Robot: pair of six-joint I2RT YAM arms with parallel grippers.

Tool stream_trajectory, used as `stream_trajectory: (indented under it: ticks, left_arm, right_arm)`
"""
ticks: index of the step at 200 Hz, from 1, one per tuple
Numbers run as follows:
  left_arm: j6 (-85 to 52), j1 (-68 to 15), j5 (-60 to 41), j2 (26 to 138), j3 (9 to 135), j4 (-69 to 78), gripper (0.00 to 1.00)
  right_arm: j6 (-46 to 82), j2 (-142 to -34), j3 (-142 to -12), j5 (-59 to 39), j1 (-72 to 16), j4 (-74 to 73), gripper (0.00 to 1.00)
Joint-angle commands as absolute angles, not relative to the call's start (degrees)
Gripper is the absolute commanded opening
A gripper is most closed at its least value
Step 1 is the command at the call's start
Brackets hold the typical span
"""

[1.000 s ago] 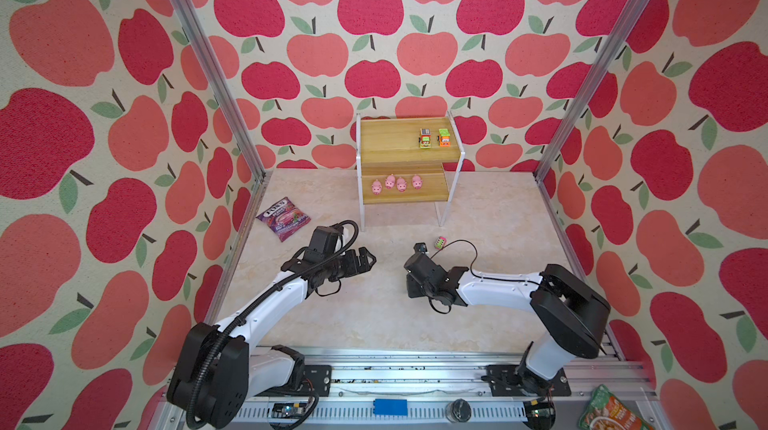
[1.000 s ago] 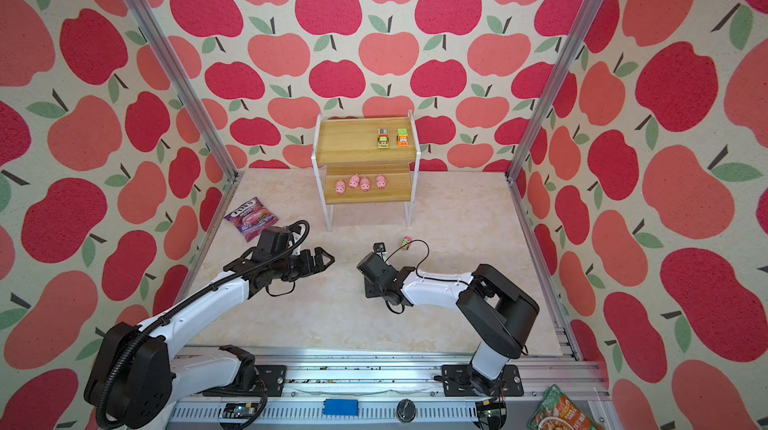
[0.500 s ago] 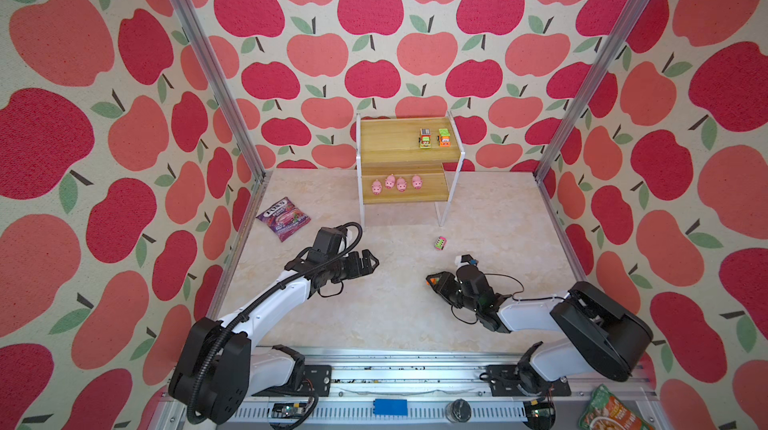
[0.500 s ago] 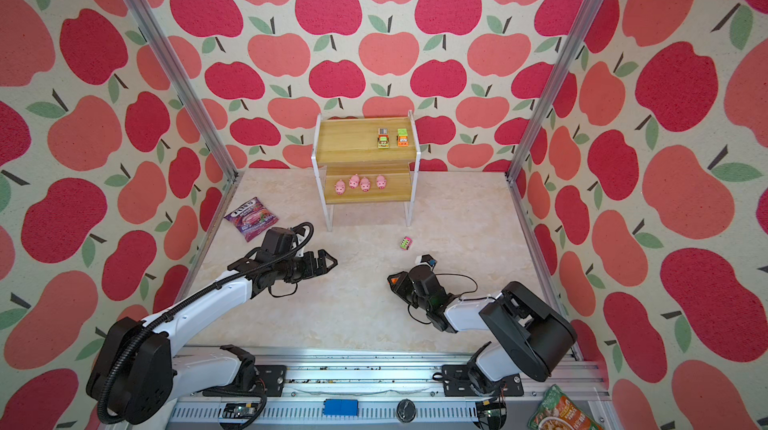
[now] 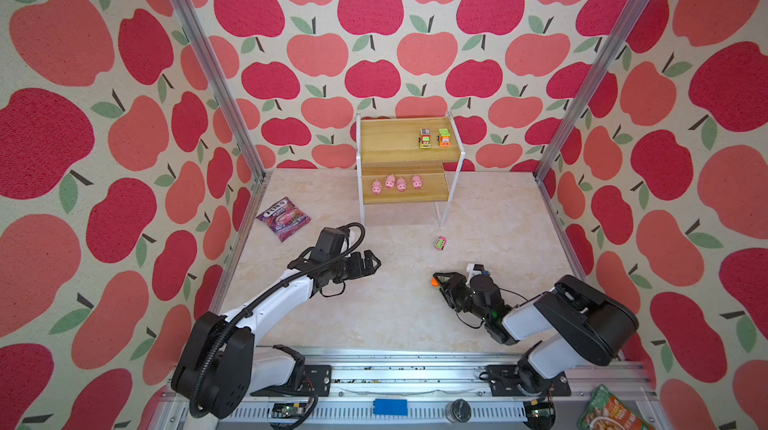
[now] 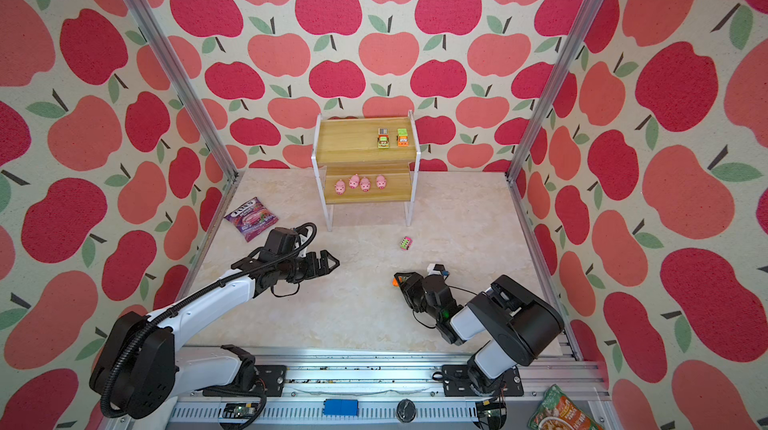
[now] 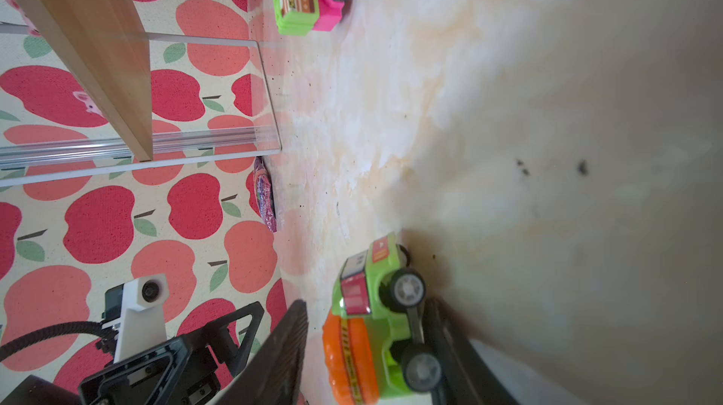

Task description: Place and organize the plastic toys onto the shelf

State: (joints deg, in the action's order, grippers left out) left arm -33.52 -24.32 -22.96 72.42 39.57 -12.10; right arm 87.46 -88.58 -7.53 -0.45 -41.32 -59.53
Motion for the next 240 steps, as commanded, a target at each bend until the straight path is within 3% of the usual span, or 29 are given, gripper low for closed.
stream_trajectory:
  ticks: [1,58,92,159,204,240]
  left_arm:
    - [-32.06,-24.68,-22.43,72.87,39.99,-11.60,0.99]
    - [-31.99,-25.27,-22.10,74.15,40.43,-11.17,0.99]
    - [-31.99,-25.99,-22.25,75.56,40.69,-10.15,0.99]
    - [-30.86,-30.76,-19.55,79.03,43.31,-10.81,0.99]
    - [-30.51,-34.29,-17.52,84.28,46.75,-11.48,1.00]
    - [-29.48,-35.77,-16.63,86.62,49.21,-12.65,1.00]
  right_arm:
    - [87.87,-87.46,-4.59,2.78,-40.49,-45.91,0.54]
    - [80.42,-64.82,-9.26,10.30,-38.20,-7.95,0.66]
    - [71.63,-58.54,-11.96,12.25,-34.82,4.32,0.69]
    - [48.38,-61.70,-26.19,17.85,-34.85,20.12,0.63]
    - [45.20,-70.70,-31.81,17.35,-38.38,21.06,0.50]
    - [42.35,-71.39,-33.30,17.59,-41.68,18.13,0.51]
